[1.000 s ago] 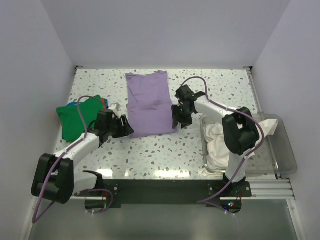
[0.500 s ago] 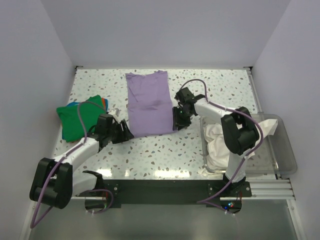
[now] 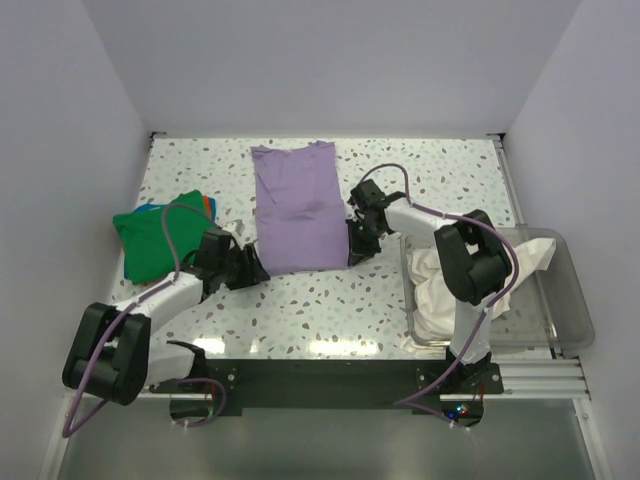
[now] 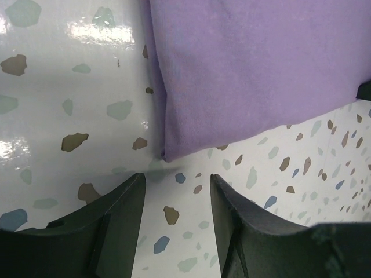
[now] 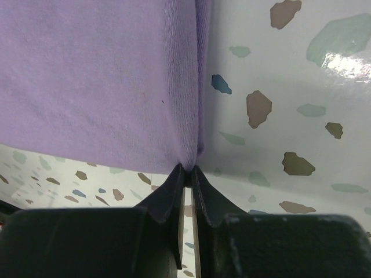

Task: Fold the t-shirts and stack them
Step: Fold the tshirt

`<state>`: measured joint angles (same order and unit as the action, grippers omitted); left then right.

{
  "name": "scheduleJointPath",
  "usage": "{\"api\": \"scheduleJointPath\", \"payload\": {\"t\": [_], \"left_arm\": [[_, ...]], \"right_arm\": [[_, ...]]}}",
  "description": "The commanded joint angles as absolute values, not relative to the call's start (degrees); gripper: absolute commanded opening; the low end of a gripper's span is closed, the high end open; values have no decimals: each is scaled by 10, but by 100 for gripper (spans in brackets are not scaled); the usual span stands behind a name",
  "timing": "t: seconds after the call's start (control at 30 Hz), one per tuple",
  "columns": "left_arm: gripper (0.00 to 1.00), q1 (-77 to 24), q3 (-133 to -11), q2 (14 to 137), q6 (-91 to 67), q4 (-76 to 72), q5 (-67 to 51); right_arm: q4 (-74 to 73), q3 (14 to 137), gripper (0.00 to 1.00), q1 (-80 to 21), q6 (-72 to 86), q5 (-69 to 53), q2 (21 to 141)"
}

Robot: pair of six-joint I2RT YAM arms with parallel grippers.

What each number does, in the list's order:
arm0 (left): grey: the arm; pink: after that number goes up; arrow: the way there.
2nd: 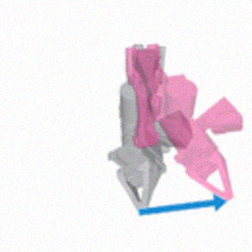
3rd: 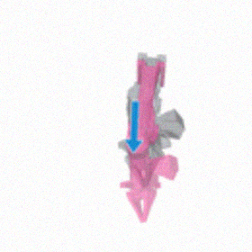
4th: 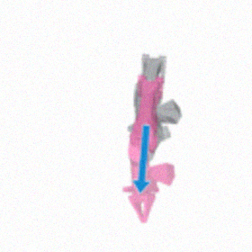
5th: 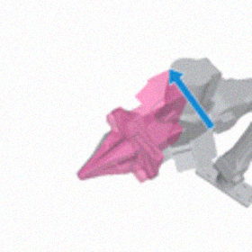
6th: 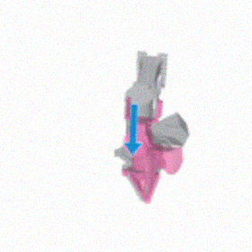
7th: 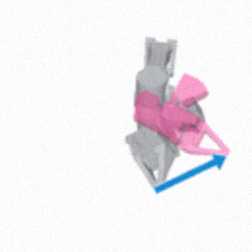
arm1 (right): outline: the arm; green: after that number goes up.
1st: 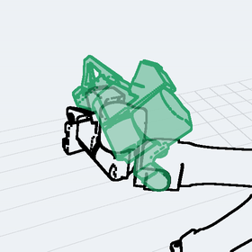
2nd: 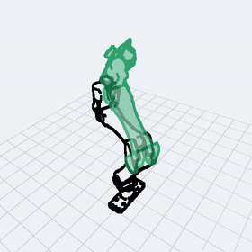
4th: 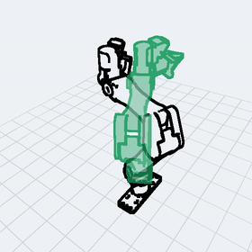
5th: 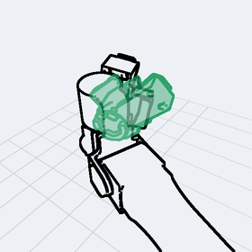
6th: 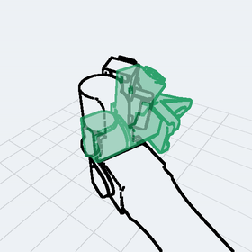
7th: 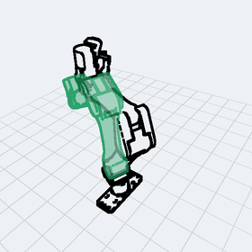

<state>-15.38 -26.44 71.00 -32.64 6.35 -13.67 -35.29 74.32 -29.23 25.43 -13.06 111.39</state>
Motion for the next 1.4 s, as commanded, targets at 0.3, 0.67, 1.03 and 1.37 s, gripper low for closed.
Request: {"api": "scheduleJointPath", "payload": {"t": [0.3,0.67,1.03,1.37], "left_arm": [[47,-164,-283,757,-340,9,-128],[15,-170,-304,809,-332,-16,-135],[0,-170,-328,772,-301,83,-87],[0,-172,-329,711,-286,150,-124]], "right_arm": [[-357,739,6,-293,246,-143,1123],[-365,747,0,-293,243,-142,1123],[-412,752,0,-293,237,-96,1091],[-444,746,0,-294,238,-98,1055]]}}
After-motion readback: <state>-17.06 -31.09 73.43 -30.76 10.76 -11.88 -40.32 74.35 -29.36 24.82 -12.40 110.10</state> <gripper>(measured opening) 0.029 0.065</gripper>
